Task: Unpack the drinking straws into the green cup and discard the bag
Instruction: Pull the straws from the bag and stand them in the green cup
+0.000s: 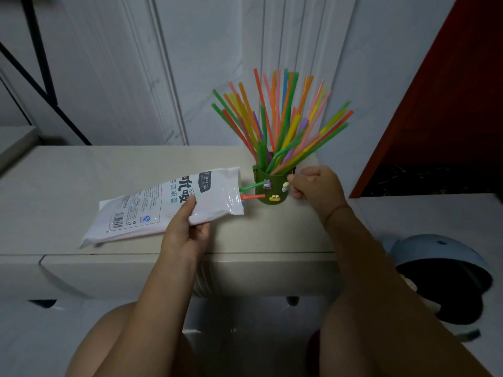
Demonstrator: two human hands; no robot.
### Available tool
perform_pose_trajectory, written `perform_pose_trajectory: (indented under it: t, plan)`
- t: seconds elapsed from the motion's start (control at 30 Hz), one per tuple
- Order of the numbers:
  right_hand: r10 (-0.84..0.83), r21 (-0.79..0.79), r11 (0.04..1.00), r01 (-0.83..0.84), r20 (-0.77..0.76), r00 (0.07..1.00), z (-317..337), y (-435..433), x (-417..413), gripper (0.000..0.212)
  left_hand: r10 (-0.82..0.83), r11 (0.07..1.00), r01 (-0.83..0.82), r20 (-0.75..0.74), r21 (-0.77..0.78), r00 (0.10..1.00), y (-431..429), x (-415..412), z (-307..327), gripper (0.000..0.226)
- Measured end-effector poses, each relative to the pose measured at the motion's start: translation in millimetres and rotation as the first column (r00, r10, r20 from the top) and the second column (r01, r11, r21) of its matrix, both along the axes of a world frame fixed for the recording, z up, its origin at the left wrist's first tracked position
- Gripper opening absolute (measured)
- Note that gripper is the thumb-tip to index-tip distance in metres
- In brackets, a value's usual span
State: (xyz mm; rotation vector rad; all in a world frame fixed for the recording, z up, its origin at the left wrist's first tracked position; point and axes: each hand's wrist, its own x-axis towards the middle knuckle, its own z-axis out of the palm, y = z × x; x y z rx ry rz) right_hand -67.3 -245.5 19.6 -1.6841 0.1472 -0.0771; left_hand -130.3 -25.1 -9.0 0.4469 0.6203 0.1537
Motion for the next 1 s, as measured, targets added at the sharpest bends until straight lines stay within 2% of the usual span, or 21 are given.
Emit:
perform_pose_trajectory:
  t: [0.07,0.17,0.27,0.37,0.5,0.7,0.9,1.0]
  plan:
    - [0.011,0.034,0.999,-0.009,-0.052,0.999,-7.6,1.7,-7.1,0.028,-0.014,1.0,0.014,-0.006,0.006,1.0,-1.1,-0.8,-0.6,0.018]
    - [0.12,0.154,0.983,-0.096,-0.159,0.98,-9.0,14.8,-27.5,0.006,-0.026,1.0,0.026,-0.011,0.004,1.0,-4.2,-2.2,-0.7,0.021]
    - [0.247,0.322,0.928,-0.185,-0.163,0.955,-8.3,30.2,-42.0,0.011,-0.051,0.998,0.051,-0.013,0.026,0.999,-8.8,-4.5,-0.2,0.02]
    - [0.246,0.396,0.901,-0.177,-0.128,0.961,-10.7,44.8,-45.0,0.007,-0.092,0.994,0.092,-0.008,0.061,0.996,-15.3,-7.4,2.1,0.017]
    - [0.148,0.377,0.919,-0.115,-0.06,0.987,-17.1,52.6,-45.3,0.009,-0.118,0.988,0.118,0.0,0.096,0.993,-19.2,-10.5,7.8,0.011]
    - [0.099,0.382,0.922,-0.057,-0.091,0.991,-14.9,21.1,-41.1,0.013,-0.027,0.998,0.024,0.059,0.051,0.998,2.1,-13.0,7.2,0.016]
    - [0.232,0.13,0.967,-0.22,-0.084,0.969,-12.1,37.4,-46.3,0.012,-0.065,0.998,0.064,0.043,0.029,0.997,-10.9,-16.0,7.0,0.014]
    - [0.313,0.136,0.944,-0.299,-0.093,0.945,-14.0,48.5,-51.2,0.012,-0.098,0.994,0.097,0.028,0.045,0.995,-21.3,-17.2,9.7,0.01]
